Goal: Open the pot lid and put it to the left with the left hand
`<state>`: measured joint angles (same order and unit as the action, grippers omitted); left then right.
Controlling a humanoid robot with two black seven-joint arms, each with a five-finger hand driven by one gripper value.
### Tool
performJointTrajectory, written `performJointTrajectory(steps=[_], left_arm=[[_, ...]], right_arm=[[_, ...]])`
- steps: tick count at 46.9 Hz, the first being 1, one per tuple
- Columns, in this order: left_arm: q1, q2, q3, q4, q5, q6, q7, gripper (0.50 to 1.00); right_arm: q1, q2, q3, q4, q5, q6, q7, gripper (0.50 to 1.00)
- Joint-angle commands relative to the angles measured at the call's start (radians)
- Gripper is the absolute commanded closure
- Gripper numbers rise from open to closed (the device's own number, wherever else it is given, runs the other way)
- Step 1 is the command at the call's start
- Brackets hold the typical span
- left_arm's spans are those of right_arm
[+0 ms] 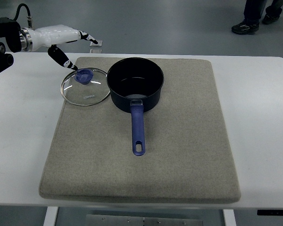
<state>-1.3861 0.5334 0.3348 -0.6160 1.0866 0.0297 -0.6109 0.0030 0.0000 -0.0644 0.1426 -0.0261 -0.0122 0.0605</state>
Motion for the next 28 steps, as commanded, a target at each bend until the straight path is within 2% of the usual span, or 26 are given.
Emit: performJointTrajectory(steps=[1, 9, 17, 28], left_arm=[[0.001, 0.011, -0.022, -0.005, -0.002, -0.008, 0.000, 0.615], [-0.002, 0.046, -0.172, -0.004, -0.082, -0.010, 0.000, 0.615], [0.039, 0.097, -0.374, 0.001, -0.338, -0.013, 0.000, 0.617], [0.159, 0.137, -0.491, 0.009, -0.767, -0.034, 0.000, 0.617]], right_arm=[[0.000, 0.000, 0.000, 0.000, 0.000, 0.000, 0.001, 0.583], [0.000, 0.000, 0.000, 0.000, 0.000, 0.000, 0.001, 0.583], [0.000, 0.000, 0.000, 0.000, 0.000, 0.000, 0.001, 0.583], [0.000, 0.000, 0.000, 0.000, 0.000, 0.000, -0.001, 0.583]])
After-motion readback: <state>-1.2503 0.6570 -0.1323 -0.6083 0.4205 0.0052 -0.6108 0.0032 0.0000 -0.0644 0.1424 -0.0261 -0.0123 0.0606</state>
